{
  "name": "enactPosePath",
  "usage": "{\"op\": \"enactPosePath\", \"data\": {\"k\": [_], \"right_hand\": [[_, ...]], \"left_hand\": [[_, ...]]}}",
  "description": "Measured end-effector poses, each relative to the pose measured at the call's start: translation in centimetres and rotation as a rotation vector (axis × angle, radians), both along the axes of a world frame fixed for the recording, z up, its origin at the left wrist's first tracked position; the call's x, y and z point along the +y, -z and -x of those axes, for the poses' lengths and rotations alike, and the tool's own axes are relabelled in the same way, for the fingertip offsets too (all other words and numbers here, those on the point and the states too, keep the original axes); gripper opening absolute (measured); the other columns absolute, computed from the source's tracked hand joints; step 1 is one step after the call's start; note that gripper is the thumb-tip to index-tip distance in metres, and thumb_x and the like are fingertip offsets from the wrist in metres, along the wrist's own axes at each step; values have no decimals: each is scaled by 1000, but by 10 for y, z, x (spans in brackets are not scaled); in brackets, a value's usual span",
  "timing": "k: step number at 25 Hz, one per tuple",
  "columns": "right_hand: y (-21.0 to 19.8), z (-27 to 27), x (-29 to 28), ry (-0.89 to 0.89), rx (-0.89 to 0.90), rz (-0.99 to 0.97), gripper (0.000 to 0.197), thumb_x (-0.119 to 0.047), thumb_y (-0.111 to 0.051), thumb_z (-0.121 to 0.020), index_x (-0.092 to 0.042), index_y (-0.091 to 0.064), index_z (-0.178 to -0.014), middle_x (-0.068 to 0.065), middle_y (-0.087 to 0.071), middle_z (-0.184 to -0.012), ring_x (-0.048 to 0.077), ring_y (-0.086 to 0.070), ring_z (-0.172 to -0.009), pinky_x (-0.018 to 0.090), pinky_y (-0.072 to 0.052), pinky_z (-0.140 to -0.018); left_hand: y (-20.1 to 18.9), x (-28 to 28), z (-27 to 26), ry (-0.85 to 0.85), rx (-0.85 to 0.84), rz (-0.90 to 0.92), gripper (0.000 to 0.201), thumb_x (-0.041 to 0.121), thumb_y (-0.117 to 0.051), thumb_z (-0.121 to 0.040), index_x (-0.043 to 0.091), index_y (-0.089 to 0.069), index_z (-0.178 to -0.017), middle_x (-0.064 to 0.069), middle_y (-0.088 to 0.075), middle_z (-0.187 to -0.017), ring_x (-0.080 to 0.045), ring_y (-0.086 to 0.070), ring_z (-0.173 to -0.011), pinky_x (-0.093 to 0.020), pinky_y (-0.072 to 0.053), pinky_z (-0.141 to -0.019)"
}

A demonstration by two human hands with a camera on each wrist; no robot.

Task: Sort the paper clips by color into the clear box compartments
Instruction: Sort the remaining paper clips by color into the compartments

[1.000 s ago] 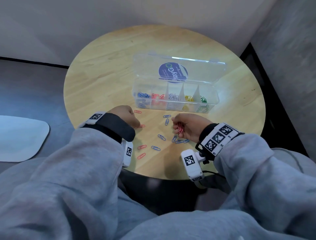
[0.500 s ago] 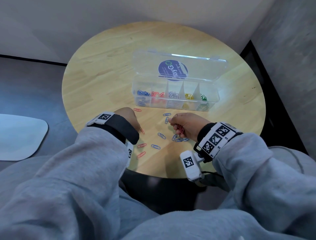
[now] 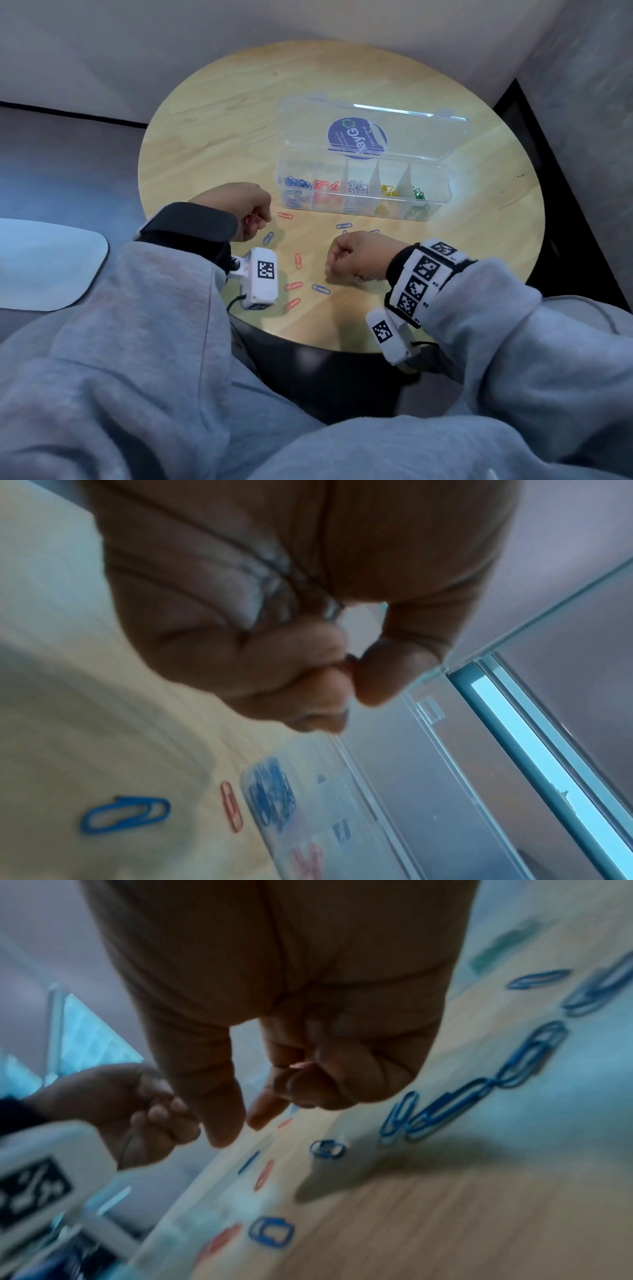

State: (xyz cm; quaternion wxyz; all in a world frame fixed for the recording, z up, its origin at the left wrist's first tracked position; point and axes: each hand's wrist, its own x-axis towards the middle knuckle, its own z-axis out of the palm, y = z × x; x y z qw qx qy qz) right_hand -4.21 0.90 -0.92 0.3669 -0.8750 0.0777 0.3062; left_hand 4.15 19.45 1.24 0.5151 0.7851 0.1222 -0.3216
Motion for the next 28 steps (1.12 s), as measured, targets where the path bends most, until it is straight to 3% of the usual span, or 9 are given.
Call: {"op": "enactPosePath", "data": {"k": [2, 5, 10, 13, 16, 19, 22, 25, 28], "right_hand": [[-1, -2, 12, -187, -56, 158, 9, -20, -68, -78, -21, -59, -79, -11, -49, -62, 4, -45, -56, 21, -35, -52], [2, -7, 33, -307, -66, 200, 11, -17, -68, -76, -23, -60, -83, -9, -50, -60, 8, -46, -56, 23, -35, -52], [11, -10, 51, -447, -120, 242, 10, -16, -63, -81, -23, -60, -88, -14, -42, -61, 1, -40, -55, 19, -32, -51], [15, -13, 47, -480, -91, 286, 8, -12, -62, -78, -19, -60, -78, -9, -49, -60, 14, -49, -61, 24, -39, -57], [14, -14, 28, -360, -56, 246, 7, -12, -65, -74, -18, -65, -74, -8, -55, -61, 11, -51, -60, 23, -41, -57], [8, -12, 3, -106, -42, 73, 11, -17, -68, -77, -22, -62, -69, -12, -55, -55, 1, -48, -50, 15, -40, -51], [9, -9, -19, 69, -24, -44, 23, -10, -67, -78, -21, -56, -61, -9, -56, -51, 5, -45, -44, 13, -36, -41], [17, -5, -26, 174, 62, -176, 24, -3, -60, -75, -19, -52, -59, 4, -55, -52, 17, -40, -47, 19, -28, -40], [24, -3, -24, 233, 112, -281, 24, 0, -56, -81, -17, -51, -65, 11, -52, -60, 20, -39, -51, 18, -28, -39]], "left_hand": [[-1, 4, 1, -64, 35, 52, 25, 0, -36, -85, 11, -38, -63, -5, -44, -65, -6, -40, -35, -9, -24, -35], [2, 6, -1, -98, 52, 49, 24, 1, -38, -82, 11, -38, -61, -3, -44, -64, -4, -35, -28, -8, -20, -35], [10, 2, -3, -28, -8, 59, 26, 7, -47, -85, 18, -38, -64, -1, -42, -59, -6, -31, -32, -11, -18, -39], [17, 0, -3, 137, -114, -24, 25, 10, -59, -84, 19, -44, -67, -2, -44, -59, -13, -33, -45, -16, -23, -39], [23, -7, 2, 465, -249, -246, 20, 13, -68, -78, 23, -54, -68, 5, -50, -58, -12, -41, -52, -22, -30, -49], [28, -19, 9, 655, -319, -417, 15, 15, -72, -74, 24, -60, -71, 11, -49, -57, -8, -43, -53, -21, -32, -52], [39, -32, 16, 759, -357, -545, 18, 17, -74, -70, 28, -64, -80, 12, -49, -63, -12, -49, -63, -19, -32, -52], [48, -35, 18, 793, -398, -633, 14, 17, -69, -72, 26, -59, -74, 13, -50, -64, -13, -50, -69, -17, -31, -51], [51, -31, 13, 809, -355, -635, 16, 20, -72, -70, 22, -57, -66, 11, -55, -64, -14, -54, -69, -20, -38, -59]]}}
